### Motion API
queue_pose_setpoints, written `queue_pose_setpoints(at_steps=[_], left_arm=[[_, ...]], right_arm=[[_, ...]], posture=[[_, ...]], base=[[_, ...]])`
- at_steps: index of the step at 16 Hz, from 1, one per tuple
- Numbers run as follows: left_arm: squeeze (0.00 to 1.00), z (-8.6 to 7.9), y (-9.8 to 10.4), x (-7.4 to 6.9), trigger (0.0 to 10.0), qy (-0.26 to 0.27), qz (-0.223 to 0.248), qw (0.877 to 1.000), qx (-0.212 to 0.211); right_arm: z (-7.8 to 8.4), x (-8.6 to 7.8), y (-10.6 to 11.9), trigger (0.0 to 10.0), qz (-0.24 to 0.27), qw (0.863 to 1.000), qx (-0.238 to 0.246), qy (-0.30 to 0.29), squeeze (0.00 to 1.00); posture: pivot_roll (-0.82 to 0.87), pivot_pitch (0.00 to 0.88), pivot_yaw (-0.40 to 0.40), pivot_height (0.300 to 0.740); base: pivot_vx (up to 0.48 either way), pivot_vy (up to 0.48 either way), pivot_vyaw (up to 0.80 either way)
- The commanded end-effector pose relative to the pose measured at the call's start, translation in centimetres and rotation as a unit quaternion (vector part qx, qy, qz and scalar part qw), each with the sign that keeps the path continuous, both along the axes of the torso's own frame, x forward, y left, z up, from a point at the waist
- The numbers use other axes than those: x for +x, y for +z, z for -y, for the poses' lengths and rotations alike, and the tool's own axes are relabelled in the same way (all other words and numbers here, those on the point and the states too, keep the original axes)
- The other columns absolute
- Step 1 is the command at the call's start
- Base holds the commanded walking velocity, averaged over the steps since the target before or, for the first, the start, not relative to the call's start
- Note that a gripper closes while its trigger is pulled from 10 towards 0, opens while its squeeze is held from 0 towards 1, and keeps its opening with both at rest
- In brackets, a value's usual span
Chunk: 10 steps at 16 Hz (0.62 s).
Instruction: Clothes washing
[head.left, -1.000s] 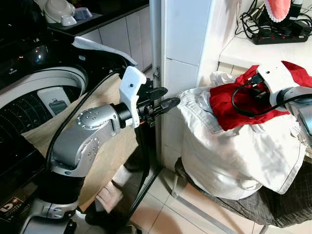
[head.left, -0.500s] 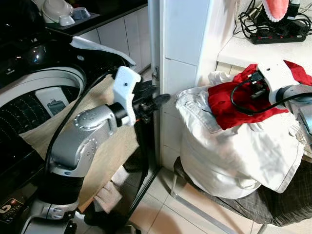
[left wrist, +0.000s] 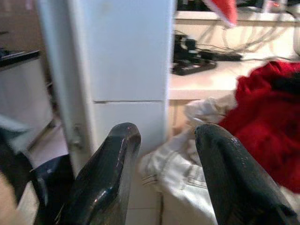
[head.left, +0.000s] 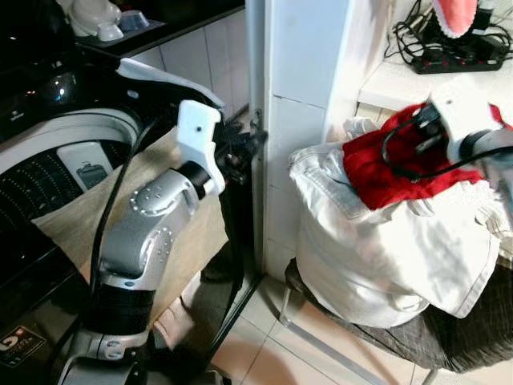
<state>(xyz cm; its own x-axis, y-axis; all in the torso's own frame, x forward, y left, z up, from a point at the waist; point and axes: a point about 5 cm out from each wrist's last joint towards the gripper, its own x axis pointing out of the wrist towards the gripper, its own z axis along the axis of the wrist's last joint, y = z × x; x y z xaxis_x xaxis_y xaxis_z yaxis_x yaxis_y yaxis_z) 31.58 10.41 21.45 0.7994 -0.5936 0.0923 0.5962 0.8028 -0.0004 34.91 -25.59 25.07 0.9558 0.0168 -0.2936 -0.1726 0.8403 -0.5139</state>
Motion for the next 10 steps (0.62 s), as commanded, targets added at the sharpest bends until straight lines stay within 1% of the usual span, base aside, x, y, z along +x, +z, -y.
queue_pose_setpoints(at_steps=[1,2,4,5,6,7,8,9,10], left_arm=[[0.00,0.0,-0.2,-0.1,10.0,0.011,-0.002,1.000,0.019],[0.00,-0.1,-0.3,-0.1,10.0,0.013,-0.011,0.999,0.030],[0.00,-0.5,0.7,0.2,10.0,0.014,0.021,1.000,0.011],[0.00,-0.4,1.6,0.6,10.0,0.017,0.032,0.999,-0.012],[0.00,-0.2,2.5,0.8,10.0,0.009,0.041,0.998,-0.037],[0.00,0.0,3.0,0.9,10.0,0.003,0.052,0.998,-0.038],[0.07,0.2,3.8,1.0,10.0,-0.005,0.062,0.997,-0.044],[1.00,0.2,4.6,1.0,10.0,-0.013,0.066,0.996,-0.064],[1.00,0.5,5.2,0.8,10.0,-0.031,0.071,0.994,-0.080]], right_arm=[[-0.3,-0.1,2.4,0.0,0.043,0.999,0.013,0.004,0.00],[-0.7,0.0,3.7,0.0,0.066,0.997,0.038,0.016,0.00],[-2.1,0.1,7.0,0.0,0.121,0.986,0.098,0.057,0.00],[-3.1,0.0,9.0,0.0,0.148,0.975,0.138,0.089,0.00],[-4.0,-0.1,10.5,0.0,0.165,0.966,0.166,0.114,0.00],[-4.7,-0.2,11.3,0.0,0.171,0.959,0.183,0.136,0.00],[-6.2,-0.4,12.8,0.0,0.182,0.942,0.217,0.181,0.00],[-7.3,-0.4,13.6,0.0,0.186,0.927,0.250,0.208,0.00],[-7.9,-0.3,14.2,0.0,0.187,0.916,0.273,0.225,0.00]], posture=[[-0.11,0.000,0.071,0.740],[-0.09,0.000,0.056,0.740],[-0.09,0.000,0.051,0.740],[-0.09,0.000,0.052,0.740],[-0.10,0.000,0.050,0.740],[-0.09,0.000,0.049,0.740],[-0.09,0.000,0.053,0.740],[-0.08,0.000,0.051,0.740],[-0.07,0.000,0.043,0.740]], base=[[0.000,0.000,0.00],[0.000,0.000,0.00],[0.000,0.000,0.00],[0.000,0.000,0.00],[0.000,0.000,0.00],[0.000,0.000,0.00],[0.000,0.000,0.00],[0.000,0.000,0.00],[0.000,0.000,0.00]])
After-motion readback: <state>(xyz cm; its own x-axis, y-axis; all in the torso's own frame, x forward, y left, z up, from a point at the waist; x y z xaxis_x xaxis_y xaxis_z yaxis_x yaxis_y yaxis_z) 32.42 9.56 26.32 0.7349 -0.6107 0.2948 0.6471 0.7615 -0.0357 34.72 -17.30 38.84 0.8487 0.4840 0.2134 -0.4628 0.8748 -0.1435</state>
